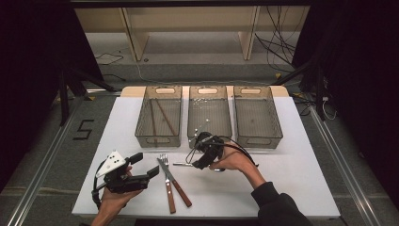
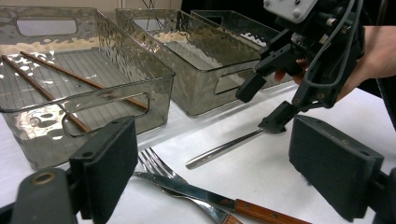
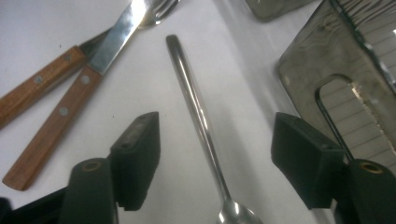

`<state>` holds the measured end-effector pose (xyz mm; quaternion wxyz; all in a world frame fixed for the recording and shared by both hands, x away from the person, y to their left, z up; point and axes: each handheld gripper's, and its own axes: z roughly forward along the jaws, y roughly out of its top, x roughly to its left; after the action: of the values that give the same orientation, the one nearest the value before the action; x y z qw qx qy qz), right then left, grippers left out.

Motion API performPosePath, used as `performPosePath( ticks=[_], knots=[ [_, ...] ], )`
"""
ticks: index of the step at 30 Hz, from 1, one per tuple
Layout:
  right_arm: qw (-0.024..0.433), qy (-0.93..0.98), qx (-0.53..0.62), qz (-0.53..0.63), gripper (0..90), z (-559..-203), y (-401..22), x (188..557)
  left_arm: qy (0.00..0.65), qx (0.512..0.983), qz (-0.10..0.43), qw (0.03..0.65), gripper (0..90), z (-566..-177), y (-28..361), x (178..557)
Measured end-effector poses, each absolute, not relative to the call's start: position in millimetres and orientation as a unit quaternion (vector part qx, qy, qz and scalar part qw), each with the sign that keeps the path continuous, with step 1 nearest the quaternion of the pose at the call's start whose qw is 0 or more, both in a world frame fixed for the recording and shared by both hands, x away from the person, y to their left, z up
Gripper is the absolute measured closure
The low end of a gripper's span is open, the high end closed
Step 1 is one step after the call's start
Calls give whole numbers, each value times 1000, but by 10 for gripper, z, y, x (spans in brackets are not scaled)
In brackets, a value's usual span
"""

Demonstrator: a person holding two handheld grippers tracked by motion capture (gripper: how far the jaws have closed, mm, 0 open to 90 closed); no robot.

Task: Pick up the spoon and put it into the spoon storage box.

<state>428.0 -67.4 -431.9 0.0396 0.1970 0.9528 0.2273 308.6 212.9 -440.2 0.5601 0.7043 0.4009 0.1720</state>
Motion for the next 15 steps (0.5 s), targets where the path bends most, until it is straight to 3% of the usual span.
performPosePath(
  ticks=[15],
  knots=[
    [24,974,169,150,548,-4478,-676,4346,398,706,174,559,151,-4400,2135,3077]
  ],
)
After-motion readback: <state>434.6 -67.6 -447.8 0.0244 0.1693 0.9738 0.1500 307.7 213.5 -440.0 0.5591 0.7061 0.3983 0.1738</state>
